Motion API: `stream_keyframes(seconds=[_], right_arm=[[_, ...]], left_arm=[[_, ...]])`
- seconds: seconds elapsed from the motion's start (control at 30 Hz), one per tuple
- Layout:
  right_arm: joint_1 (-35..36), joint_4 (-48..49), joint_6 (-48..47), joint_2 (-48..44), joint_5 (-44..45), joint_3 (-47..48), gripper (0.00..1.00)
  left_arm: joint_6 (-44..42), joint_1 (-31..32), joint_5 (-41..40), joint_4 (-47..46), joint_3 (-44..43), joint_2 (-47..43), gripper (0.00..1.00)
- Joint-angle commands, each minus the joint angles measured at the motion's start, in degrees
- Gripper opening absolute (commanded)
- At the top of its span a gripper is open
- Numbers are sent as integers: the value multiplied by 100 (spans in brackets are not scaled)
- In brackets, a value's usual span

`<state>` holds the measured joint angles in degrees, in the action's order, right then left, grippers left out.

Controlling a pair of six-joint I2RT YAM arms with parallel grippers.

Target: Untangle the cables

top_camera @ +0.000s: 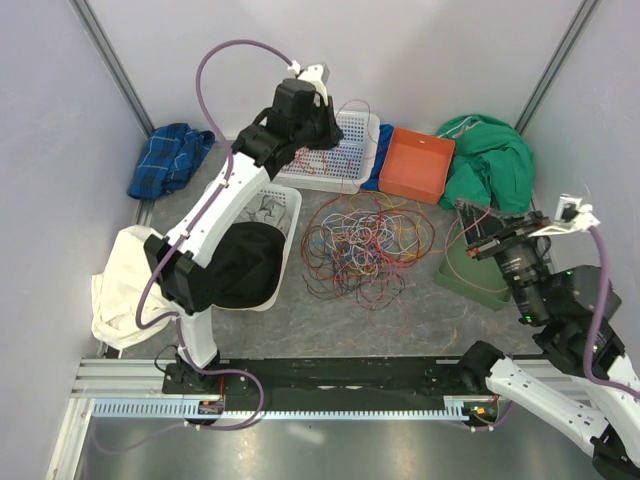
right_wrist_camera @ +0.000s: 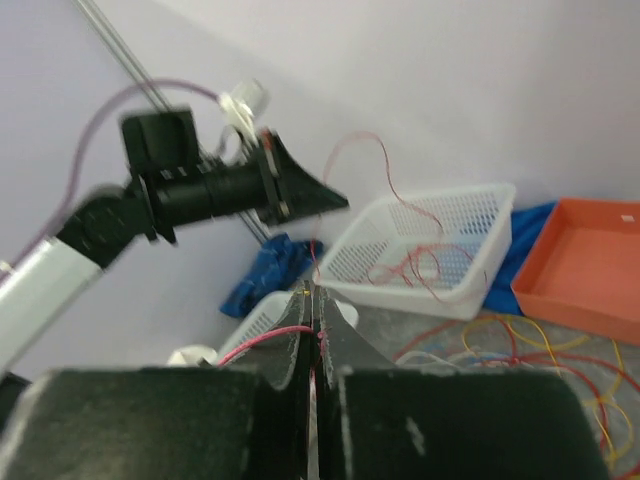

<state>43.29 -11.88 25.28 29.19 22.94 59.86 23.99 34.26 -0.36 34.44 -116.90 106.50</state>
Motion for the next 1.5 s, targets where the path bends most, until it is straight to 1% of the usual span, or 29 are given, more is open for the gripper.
stream_keyframes(seconds=[0.0, 0.07, 0.13, 0.23, 0.37, 0.57, 0.73, 0.83, 0.93, 0.97, 1.1, 1.23, 1.27, 1.3, 1.33, 1.37, 1.4, 1.43, 1.47], right_arm=[[22, -649, 39, -80, -88, -369, 0], [22, -623, 82, -185, -140, -544, 0], [22, -596, 126, -229, -193, -650, 0], [22, -605, 205, -317, -237, -826, 0], [22, -605, 214, -414, -229, -1010, 0], [13, -535, 223, -379, -167, -1300, 0], [22, -377, 267, -186, -202, -1582, 0], [22, -263, 267, -89, -228, -1731, 0], [22, -192, 241, -36, -220, -1837, 0], [22, -175, 232, -45, -202, -1898, 0], [22, -69, 188, -27, -176, -1995, 0], [13, -60, 170, -10, -149, -2030, 0], [22, -60, 170, -10, -149, -2039, 0], [22, -60, 170, -19, -132, -2039, 0], [22, -51, 162, -10, -132, -2039, 0], [22, -60, 162, -10, -123, -2031, 0], [22, -69, 153, -10, -123, -2030, 0], [22, -60, 144, -36, -114, -2030, 0], [22, -60, 127, -19, -88, -2030, 0]], left_arm=[[-140, -244, -201, -183, -1246, 178, 2], [-149, -323, -245, -288, -1684, 415, 2], [-166, -429, -228, -630, -1809, 529, 2], [-254, -526, -324, -1095, -1819, 828, 2], [-482, -613, -570, -1465, -1819, 1320, 2], [-544, -868, -842, -2133, -1906, 2128, 2], [-746, -974, -1571, -2292, -2416, 2805, 2], [-790, -1105, -1976, -2415, -2460, 2850, 2], [-764, -1281, -2257, -2415, -2268, 2666, 2], [-764, -1334, -2284, -2415, -2128, 2579, 2], [-852, -1536, -2320, -2398, -2012, 2499, 2], [-1098, -1545, -2091, -2556, -2091, 2691, 2], [-1124, -1537, -2073, -2565, -2204, 2762, 8], [-1124, -1536, -2082, -2582, -2258, 2902, 17], [-1116, -1536, -2091, -2600, -2275, 2929, 47], [-1107, -1536, -2073, -2635, -2258, 2938, 69], [-1089, -1545, -2056, -2626, -2249, 2938, 97], [-1072, -1528, -2064, -2626, -2162, 2851, 100], [-1028, -1510, -2073, -2635, -2100, 2763, 100]])
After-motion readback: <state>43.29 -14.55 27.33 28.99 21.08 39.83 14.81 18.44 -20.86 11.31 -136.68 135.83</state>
